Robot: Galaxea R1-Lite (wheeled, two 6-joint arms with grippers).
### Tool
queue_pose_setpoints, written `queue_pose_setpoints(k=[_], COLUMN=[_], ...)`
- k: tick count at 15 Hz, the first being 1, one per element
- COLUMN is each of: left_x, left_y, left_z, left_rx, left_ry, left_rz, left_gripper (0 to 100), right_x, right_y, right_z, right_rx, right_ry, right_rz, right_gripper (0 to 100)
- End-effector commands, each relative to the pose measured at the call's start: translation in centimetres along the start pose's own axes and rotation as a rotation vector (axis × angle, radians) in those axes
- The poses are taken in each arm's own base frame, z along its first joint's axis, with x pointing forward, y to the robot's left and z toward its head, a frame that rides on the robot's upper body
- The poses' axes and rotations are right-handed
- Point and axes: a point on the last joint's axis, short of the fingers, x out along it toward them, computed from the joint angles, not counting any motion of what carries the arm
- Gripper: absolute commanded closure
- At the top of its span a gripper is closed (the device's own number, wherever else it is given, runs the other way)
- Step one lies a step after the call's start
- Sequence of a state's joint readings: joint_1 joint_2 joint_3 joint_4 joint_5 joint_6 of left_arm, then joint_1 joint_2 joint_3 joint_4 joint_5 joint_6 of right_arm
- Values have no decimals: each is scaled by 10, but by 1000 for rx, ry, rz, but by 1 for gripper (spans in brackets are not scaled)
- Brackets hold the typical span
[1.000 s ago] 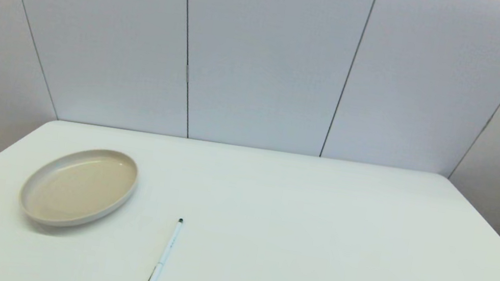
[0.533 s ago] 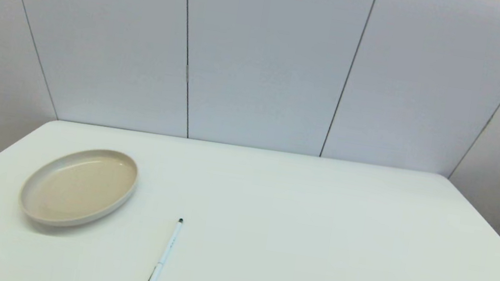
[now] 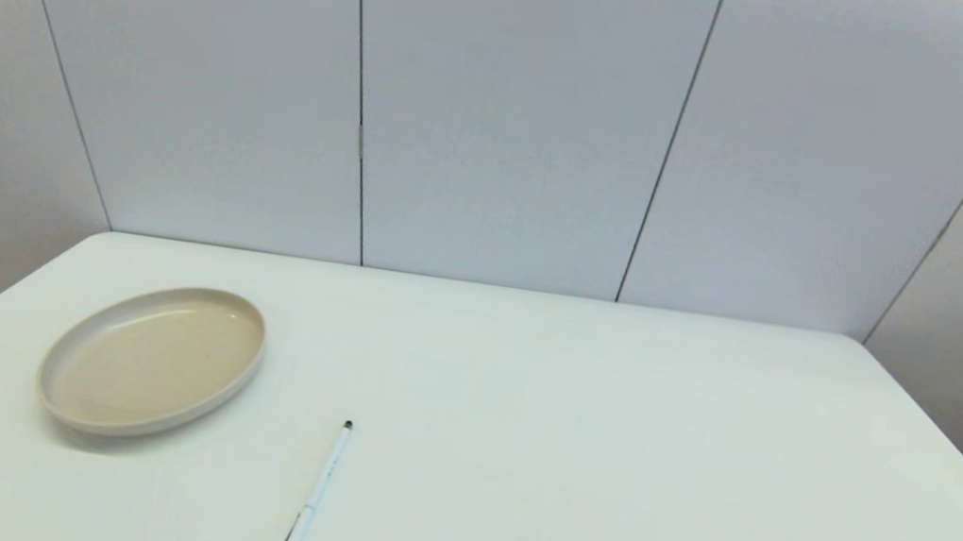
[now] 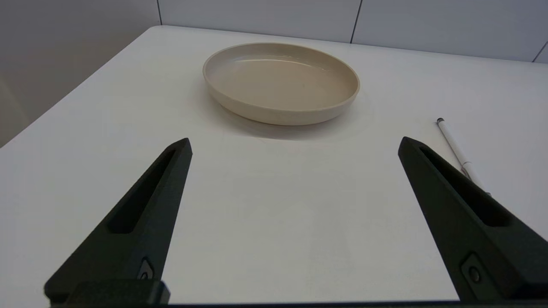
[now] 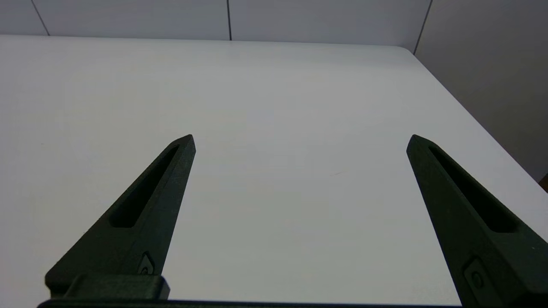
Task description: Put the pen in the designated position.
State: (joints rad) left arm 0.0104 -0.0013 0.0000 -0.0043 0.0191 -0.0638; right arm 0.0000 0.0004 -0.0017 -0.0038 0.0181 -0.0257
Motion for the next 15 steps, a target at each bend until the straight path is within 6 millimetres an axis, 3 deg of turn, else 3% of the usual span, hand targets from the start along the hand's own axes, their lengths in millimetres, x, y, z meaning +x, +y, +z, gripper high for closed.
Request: queue_pose_setpoints(k=[1, 15], left_x=[0, 0], left_y=[0, 0], left_z=[0, 0], left_rx=[-1, 107], left_ry=[-1, 6], left_rz=[1, -3], left_gripper=[0, 0], right_x=[0, 0], right_y=[0, 0], right_z=[0, 0], right_rx=[0, 0], right_ry=[0, 0], right_rz=[0, 0], right_gripper=[0, 0])
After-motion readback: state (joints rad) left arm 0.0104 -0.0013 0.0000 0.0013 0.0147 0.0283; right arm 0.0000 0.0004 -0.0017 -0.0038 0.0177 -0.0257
